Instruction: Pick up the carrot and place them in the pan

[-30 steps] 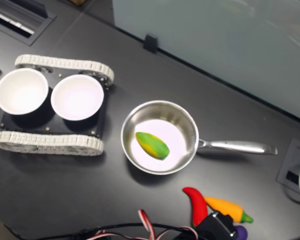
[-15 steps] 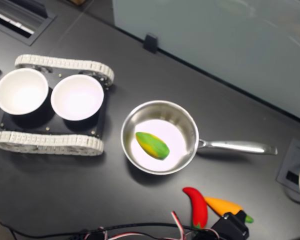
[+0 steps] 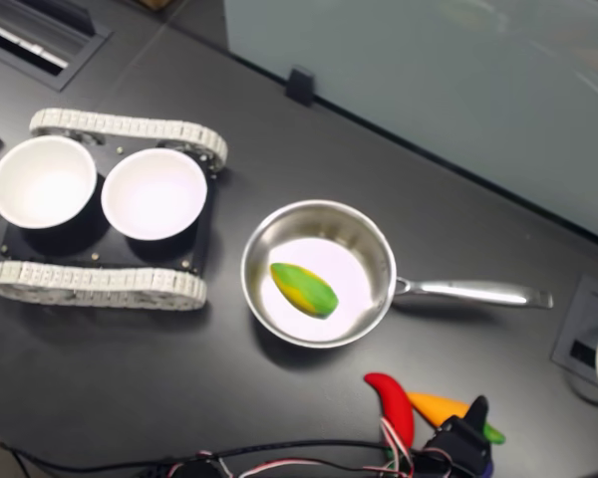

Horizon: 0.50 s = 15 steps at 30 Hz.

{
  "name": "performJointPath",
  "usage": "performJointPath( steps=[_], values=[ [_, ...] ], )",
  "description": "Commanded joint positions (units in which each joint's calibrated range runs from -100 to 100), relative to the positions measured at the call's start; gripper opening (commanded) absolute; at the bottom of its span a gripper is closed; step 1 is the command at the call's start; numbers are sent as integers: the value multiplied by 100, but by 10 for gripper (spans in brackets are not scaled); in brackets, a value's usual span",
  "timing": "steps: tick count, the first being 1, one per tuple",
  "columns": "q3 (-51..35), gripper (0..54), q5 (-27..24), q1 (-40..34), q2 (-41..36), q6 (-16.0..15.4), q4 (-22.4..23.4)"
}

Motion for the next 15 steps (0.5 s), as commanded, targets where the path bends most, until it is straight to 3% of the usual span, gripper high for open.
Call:
performJointPath(
  steps=[1,7,10,15],
  values=[
    [-576,345,78,-141,24,102,34],
    [-585,345,171,-244,353,337,-60],
    [-512,349,166,-462,564,749,-231],
    [-530,354,132,-600,876,866,-410]
  ],
)
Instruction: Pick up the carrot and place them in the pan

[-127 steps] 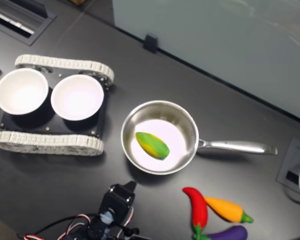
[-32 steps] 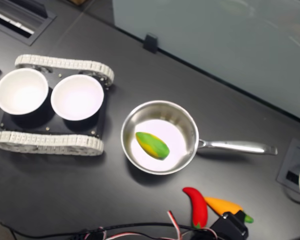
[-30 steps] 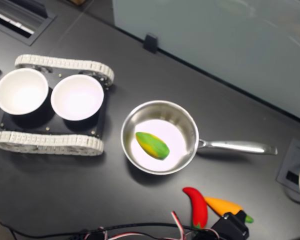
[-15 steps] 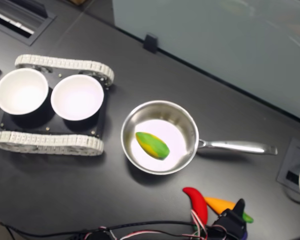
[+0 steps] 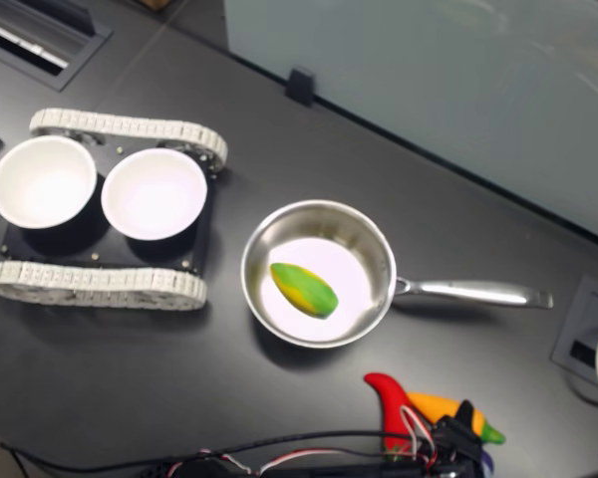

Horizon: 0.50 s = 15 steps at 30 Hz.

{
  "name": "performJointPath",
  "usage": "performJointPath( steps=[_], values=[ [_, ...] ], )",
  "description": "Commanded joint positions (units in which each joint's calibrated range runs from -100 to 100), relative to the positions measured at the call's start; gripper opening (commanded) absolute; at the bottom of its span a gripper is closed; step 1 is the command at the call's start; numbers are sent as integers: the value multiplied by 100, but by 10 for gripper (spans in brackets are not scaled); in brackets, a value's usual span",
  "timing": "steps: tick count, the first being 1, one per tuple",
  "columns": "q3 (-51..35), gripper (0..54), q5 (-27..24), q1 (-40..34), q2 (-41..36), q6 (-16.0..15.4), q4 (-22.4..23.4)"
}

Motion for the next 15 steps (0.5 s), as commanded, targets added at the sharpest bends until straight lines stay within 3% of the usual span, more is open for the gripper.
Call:
performJointPath(
  steps=[1,15],
  values=[
    [-449,353,10,-194,1,132,-299],
    [-449,343,-147,-389,389,325,-691]
  ],
)
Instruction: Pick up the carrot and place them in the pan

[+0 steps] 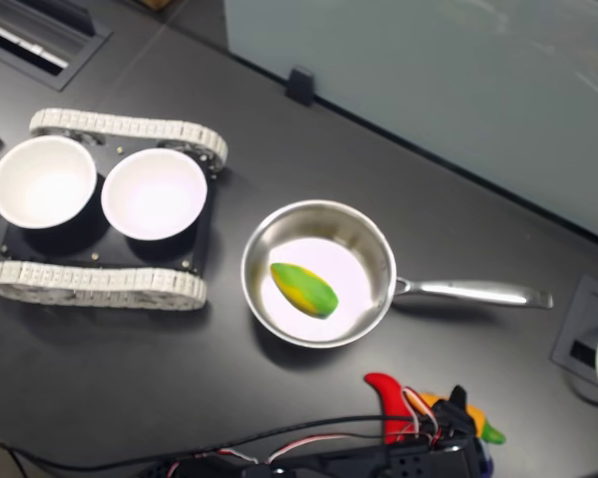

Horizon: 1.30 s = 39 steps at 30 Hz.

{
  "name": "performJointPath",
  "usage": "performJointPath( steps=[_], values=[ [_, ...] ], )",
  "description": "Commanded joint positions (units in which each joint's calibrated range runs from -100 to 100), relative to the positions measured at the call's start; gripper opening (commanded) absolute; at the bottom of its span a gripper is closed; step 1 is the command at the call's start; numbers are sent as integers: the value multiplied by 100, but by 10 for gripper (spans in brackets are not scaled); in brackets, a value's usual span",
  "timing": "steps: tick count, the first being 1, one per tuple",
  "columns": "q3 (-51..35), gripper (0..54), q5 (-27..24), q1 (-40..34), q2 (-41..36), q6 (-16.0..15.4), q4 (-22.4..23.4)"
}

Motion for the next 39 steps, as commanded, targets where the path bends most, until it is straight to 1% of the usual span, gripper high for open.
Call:
performJointPath(
  steps=[1,7,12,15,24,26,39],
  values=[
    [-431,340,-73,-70,-40,165,-386],
    [-186,336,-127,-150,94,333,-676],
    [-104,324,-151,-207,238,392,-872],
    [42,320,-166,-322,297,535,-1000],
    [33,282,-186,-425,483,619,-1008],
    [42,261,-186,-425,499,627,-1008],
    [242,48,-234,-414,348,627,-1042]
  ],
)
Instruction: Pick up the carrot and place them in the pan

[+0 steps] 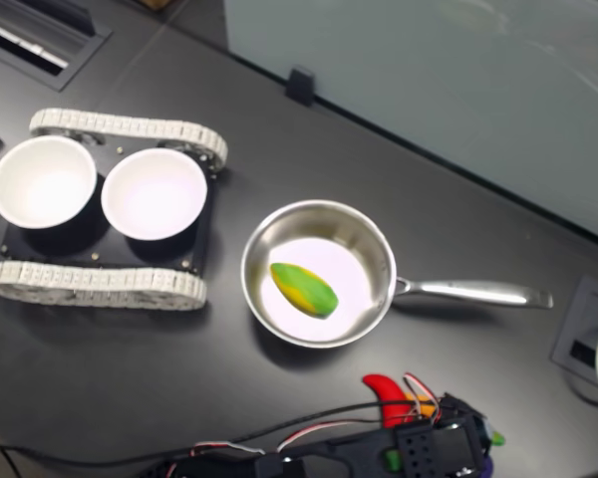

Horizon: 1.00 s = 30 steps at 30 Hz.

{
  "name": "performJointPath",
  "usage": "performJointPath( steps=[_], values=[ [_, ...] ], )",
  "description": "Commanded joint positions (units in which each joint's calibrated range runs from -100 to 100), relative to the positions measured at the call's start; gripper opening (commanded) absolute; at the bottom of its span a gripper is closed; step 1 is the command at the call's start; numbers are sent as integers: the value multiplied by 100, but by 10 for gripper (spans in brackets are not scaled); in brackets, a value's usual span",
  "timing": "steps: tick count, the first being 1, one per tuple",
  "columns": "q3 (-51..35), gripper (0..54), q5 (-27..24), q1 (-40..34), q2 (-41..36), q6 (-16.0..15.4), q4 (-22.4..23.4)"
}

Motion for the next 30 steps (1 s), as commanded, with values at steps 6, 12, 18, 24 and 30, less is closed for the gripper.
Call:
performJointPath(
  steps=[6,12,18,24,30],
  values=[
    [660,2,-93,87,-807,115,-389],
    [815,2,-186,144,-1515,81,-287],
    [806,2,-303,213,-2207,-112,-22],
    [487,2,-410,351,-2671,-331,293],
    [333,2,-562,396,-3186,-566,549]
  ],
)
